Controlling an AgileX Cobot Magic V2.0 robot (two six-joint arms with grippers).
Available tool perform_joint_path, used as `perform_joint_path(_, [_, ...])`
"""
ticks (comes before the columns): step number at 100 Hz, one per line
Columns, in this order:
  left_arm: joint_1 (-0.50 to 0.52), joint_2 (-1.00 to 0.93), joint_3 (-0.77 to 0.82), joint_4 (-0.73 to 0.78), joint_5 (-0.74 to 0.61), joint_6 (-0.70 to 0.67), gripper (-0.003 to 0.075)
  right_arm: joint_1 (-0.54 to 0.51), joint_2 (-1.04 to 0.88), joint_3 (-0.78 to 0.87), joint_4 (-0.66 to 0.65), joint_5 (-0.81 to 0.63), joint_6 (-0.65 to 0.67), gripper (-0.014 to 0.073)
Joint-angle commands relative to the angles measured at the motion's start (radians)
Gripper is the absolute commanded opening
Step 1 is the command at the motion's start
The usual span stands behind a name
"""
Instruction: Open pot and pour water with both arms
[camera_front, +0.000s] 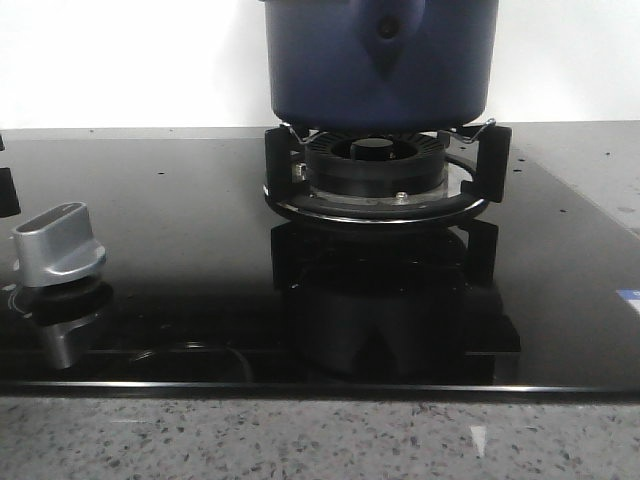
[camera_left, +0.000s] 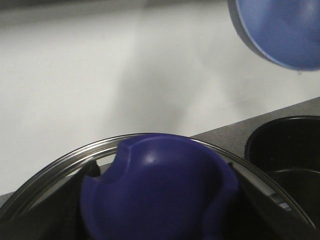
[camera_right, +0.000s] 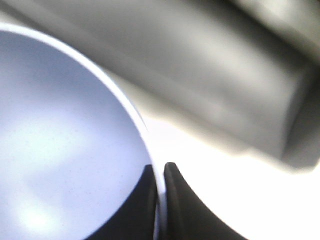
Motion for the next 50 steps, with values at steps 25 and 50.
perform_joint_path(25, [0.002, -0.029, -0.033, -0.039, 0.039, 0.000, 0.0261, -0.012, -0.064, -0.034, 0.217, 0.196, 0.008, -0.0049])
perform_joint_path(50, [0.002, -0.029, -0.033, -0.039, 0.069, 0.000, 0.0261, -0.192, -0.179, -0.034, 0.557, 0.244, -0.012, -0.0049])
